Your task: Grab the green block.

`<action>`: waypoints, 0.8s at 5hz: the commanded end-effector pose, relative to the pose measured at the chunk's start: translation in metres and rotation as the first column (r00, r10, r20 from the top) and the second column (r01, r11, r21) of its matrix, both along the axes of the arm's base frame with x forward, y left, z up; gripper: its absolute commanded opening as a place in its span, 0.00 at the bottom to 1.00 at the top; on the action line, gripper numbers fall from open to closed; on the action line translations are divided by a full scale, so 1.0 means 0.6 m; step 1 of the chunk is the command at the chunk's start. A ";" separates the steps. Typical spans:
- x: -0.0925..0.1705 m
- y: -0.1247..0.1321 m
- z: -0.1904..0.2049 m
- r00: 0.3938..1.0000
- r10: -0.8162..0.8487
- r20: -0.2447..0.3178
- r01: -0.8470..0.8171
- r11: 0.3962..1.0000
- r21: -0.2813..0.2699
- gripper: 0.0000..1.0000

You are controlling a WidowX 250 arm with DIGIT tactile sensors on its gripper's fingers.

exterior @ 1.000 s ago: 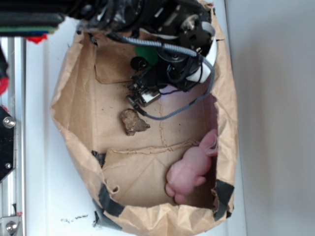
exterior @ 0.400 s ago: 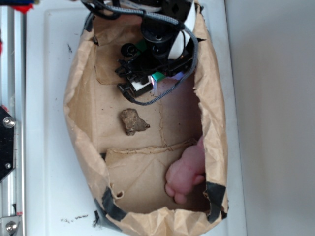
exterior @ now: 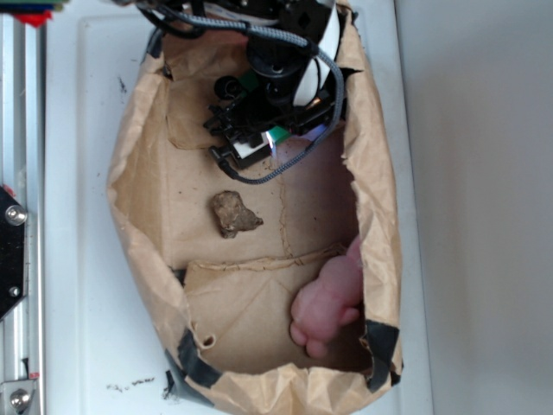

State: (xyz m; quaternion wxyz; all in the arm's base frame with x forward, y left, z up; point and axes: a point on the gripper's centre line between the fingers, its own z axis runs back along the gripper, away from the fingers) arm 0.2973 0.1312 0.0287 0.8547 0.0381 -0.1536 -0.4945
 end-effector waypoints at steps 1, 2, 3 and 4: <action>0.006 0.023 0.015 0.996 0.061 0.065 -0.067 0.994 0.082 1.00; 0.008 0.027 0.004 0.995 0.076 0.058 -0.081 0.993 0.081 0.00; 0.006 0.028 0.011 0.992 0.088 0.092 -0.094 0.993 0.067 0.00; 0.002 0.030 0.010 0.990 0.080 0.117 -0.088 0.994 0.065 0.00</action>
